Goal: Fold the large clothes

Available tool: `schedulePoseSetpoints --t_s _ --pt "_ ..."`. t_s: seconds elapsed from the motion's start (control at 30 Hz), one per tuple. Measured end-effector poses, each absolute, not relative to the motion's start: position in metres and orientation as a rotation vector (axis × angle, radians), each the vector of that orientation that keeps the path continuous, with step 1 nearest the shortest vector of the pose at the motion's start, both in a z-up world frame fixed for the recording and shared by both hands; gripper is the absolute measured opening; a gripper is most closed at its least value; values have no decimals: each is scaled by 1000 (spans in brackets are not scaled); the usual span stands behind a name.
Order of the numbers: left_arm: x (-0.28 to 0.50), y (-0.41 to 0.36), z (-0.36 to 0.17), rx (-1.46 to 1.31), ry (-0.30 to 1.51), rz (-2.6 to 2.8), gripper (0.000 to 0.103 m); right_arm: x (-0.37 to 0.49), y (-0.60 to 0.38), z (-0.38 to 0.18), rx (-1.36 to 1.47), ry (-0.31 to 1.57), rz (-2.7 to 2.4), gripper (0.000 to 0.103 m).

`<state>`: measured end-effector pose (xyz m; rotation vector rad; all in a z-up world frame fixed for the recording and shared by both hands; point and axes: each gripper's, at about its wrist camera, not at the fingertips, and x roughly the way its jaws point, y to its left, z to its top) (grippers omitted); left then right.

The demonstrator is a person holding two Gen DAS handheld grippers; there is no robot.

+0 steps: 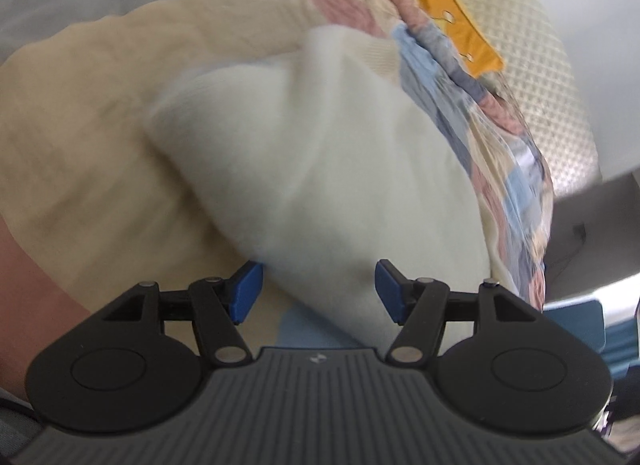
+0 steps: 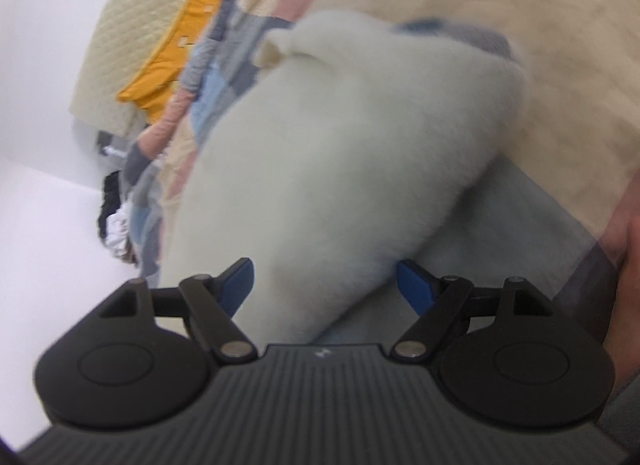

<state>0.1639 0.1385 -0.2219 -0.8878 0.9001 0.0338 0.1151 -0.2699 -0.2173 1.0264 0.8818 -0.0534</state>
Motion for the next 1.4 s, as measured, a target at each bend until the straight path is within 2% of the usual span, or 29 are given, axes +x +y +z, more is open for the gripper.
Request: schedulePoseSetpoints --t_s 0.13,0.23,0.4,0.67,0.8,1.0,1.07,1.13,1.23,1.4 --pt "169 147 -232 -950 840 85 67 115 -274 -218 1034 801 -117 80" --pt "173 153 -235 -968 817 142 67 118 -279 -222 1022 781 -168 68" --pt "172 168 -236 -1026 771 191 67 122 -294 -229 1110 744 -211 58" --pt "171 177 -234 -1037 736 219 67 125 -304 -230 1163 698 -229 57" --pt "176 160 -236 -938 761 211 67 129 -296 -228 1097 721 -179 57" --pt "184 156 -241 -913 776 195 67 134 -289 -243 1179 771 -101 53" --pt "187 153 -238 -875 772 195 65 133 -289 -241 1180 764 -98 45" --pt "186 150 -231 -818 753 192 49 133 -288 -233 1145 741 -86 37" --pt "183 152 -221 -800 736 178 37 131 -287 -220 1108 706 -57 33" --pt "175 157 -188 -785 683 131 31 124 -290 -197 1105 676 -1 31"
